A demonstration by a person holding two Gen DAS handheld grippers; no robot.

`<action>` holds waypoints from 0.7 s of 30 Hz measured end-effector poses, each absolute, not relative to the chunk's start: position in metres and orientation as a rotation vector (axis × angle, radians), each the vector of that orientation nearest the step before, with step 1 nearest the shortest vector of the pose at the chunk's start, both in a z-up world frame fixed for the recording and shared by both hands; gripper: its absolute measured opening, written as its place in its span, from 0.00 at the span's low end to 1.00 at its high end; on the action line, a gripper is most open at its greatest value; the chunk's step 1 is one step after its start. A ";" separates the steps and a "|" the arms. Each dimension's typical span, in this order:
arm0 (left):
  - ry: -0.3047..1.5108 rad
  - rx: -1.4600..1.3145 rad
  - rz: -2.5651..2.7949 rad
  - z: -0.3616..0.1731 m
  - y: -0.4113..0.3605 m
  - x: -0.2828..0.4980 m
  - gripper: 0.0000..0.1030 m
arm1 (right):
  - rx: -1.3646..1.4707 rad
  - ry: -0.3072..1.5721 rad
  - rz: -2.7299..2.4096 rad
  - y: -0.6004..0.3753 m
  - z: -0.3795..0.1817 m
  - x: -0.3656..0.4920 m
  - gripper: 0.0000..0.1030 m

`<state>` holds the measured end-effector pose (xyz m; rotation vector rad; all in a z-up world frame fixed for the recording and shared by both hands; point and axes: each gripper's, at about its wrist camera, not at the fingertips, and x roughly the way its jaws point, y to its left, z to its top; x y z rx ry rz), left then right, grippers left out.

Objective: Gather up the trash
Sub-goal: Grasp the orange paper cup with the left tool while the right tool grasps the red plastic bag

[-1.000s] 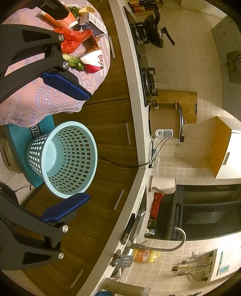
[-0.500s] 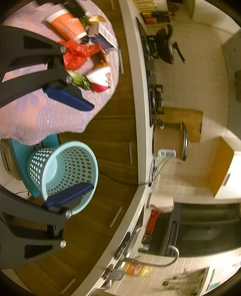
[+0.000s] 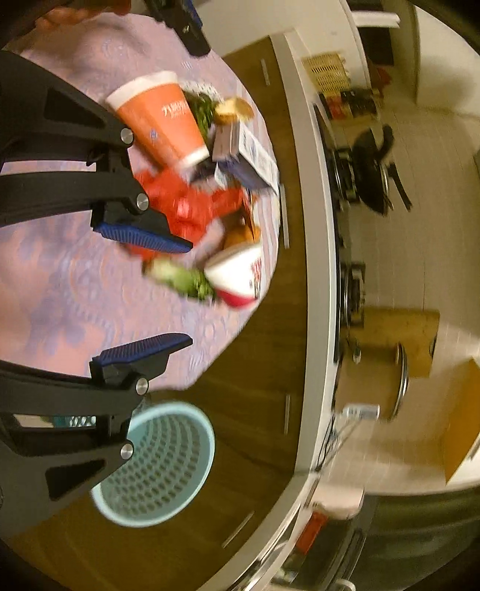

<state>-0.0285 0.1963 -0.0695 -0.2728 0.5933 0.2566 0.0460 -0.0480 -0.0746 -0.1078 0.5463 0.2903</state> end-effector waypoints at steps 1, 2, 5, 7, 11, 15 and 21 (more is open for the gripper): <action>0.610 -0.273 0.249 -0.073 0.198 -0.026 0.91 | -0.117 0.550 0.304 -0.041 -0.076 0.047 0.40; 0.630 -0.274 0.241 -0.077 0.199 -0.022 0.91 | -0.125 0.551 0.310 -0.036 -0.077 0.049 0.40; 0.680 -0.278 0.207 -0.089 0.197 -0.009 0.91 | -0.139 0.558 0.328 -0.024 -0.079 0.052 0.40; 0.704 -0.282 0.190 -0.097 0.196 -0.001 0.91 | -0.149 0.566 0.333 -0.021 -0.081 0.055 0.40; 0.750 -0.271 0.167 -0.108 0.189 0.013 0.89 | -0.159 0.585 0.342 -0.017 -0.087 0.063 0.40; 0.781 -0.324 0.105 -0.121 0.188 0.023 0.90 | -0.162 0.603 0.347 -0.016 -0.094 0.069 0.40; 0.798 -0.374 0.046 -0.132 0.184 0.028 0.79 | -0.156 0.621 0.392 -0.018 -0.099 0.074 0.41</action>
